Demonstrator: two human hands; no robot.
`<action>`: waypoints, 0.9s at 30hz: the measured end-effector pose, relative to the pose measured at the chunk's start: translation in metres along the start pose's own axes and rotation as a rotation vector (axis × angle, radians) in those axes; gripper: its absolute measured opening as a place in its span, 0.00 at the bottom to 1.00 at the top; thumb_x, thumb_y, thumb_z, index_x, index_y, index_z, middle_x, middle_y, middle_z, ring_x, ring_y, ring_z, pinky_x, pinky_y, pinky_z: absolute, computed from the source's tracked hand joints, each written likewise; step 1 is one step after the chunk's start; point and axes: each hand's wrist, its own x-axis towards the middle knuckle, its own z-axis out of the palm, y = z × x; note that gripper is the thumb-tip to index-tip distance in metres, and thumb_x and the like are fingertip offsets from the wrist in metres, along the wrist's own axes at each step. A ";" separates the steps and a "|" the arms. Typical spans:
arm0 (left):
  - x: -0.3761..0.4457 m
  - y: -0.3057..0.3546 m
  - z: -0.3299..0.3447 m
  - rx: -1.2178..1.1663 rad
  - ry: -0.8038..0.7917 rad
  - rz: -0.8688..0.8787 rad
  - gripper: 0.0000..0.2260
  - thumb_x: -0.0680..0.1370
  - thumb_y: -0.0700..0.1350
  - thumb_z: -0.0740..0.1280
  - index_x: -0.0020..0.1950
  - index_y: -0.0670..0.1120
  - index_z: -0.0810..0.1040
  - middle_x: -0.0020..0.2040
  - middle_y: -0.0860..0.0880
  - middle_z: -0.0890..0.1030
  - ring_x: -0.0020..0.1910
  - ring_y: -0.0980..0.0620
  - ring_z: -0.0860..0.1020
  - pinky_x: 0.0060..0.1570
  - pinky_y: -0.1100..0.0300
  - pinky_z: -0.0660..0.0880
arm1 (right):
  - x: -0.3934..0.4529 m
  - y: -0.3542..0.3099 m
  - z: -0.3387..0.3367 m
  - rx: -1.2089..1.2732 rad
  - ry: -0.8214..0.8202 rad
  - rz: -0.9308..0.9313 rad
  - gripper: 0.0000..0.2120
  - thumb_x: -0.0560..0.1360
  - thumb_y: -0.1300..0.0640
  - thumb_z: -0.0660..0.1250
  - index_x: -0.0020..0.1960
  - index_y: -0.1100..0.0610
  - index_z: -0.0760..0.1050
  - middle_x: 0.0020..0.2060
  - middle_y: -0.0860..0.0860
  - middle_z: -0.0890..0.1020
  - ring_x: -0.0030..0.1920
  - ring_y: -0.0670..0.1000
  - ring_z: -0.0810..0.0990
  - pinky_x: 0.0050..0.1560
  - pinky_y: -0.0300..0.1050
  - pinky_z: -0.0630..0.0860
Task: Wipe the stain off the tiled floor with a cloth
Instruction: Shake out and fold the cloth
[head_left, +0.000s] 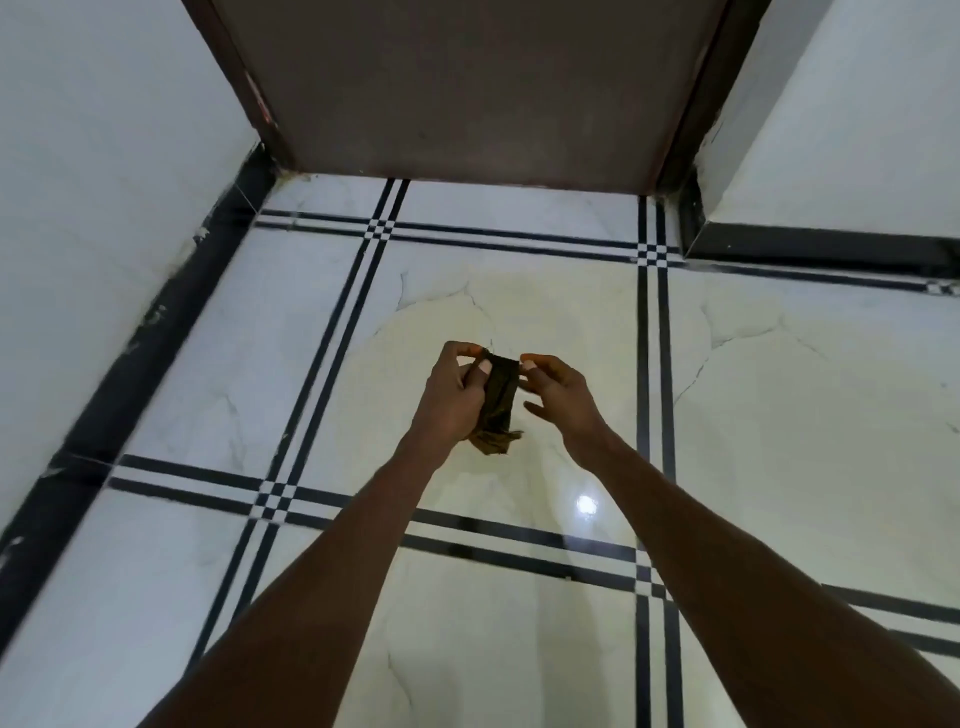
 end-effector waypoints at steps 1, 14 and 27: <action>-0.013 0.023 -0.009 0.047 -0.006 0.034 0.11 0.85 0.49 0.61 0.67 0.49 0.72 0.59 0.45 0.83 0.57 0.46 0.83 0.59 0.47 0.82 | -0.016 -0.023 0.003 0.010 -0.022 0.001 0.12 0.85 0.51 0.63 0.65 0.53 0.79 0.61 0.52 0.84 0.62 0.51 0.82 0.65 0.54 0.79; -0.247 0.432 -0.215 0.149 -0.134 0.161 0.10 0.84 0.50 0.65 0.64 0.50 0.78 0.61 0.47 0.81 0.63 0.47 0.80 0.61 0.50 0.81 | -0.298 -0.383 0.019 0.063 -0.149 0.201 0.26 0.84 0.37 0.58 0.72 0.54 0.73 0.68 0.53 0.80 0.69 0.58 0.77 0.73 0.60 0.72; -0.407 0.582 -0.323 0.138 -0.113 0.375 0.11 0.84 0.48 0.63 0.67 0.50 0.77 0.62 0.51 0.80 0.61 0.56 0.79 0.54 0.63 0.80 | -0.490 -0.524 0.073 0.486 -0.162 0.196 0.16 0.85 0.52 0.64 0.67 0.59 0.76 0.67 0.59 0.81 0.68 0.58 0.80 0.73 0.58 0.75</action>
